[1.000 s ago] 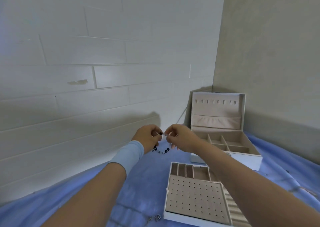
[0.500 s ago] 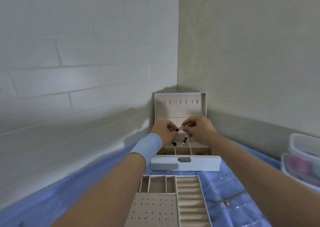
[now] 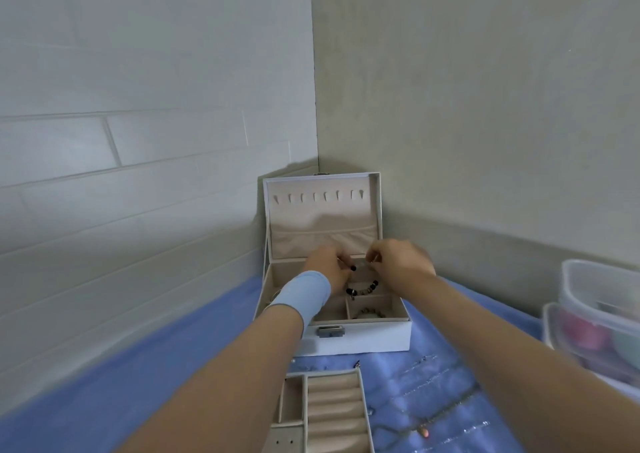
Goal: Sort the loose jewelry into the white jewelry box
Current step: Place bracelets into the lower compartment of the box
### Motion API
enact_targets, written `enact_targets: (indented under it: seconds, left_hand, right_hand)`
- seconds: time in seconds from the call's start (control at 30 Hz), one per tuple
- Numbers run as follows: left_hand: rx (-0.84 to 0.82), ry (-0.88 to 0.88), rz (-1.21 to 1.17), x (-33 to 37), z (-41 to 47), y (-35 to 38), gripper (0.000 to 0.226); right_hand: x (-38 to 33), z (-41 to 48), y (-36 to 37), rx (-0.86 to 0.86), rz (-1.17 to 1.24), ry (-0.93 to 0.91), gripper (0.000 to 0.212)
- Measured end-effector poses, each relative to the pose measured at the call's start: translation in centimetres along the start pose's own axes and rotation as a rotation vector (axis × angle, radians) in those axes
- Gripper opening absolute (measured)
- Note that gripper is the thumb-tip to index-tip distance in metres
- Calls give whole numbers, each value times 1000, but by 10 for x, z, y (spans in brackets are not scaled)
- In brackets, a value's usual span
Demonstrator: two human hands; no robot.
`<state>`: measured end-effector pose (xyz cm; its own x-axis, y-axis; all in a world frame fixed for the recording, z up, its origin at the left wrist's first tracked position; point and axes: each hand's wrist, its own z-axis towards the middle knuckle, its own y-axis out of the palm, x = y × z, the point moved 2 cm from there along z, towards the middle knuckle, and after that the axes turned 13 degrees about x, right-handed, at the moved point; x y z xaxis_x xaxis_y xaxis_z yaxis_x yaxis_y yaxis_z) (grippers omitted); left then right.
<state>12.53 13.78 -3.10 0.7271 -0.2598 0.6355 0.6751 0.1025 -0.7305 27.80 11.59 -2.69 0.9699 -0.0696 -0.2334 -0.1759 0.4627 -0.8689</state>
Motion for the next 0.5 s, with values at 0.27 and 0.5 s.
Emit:
enact_targets:
  seconds: [0.27,0.5]
  left_hand:
    - [-123,66,61,-8,2,6,32]
    - [-125,156,267,-11,1,7,31]
  right_hand:
    - [-6,7,10,-80,-175,-50,33]
    - [-15,-1,16,-146,-249,-175,19]
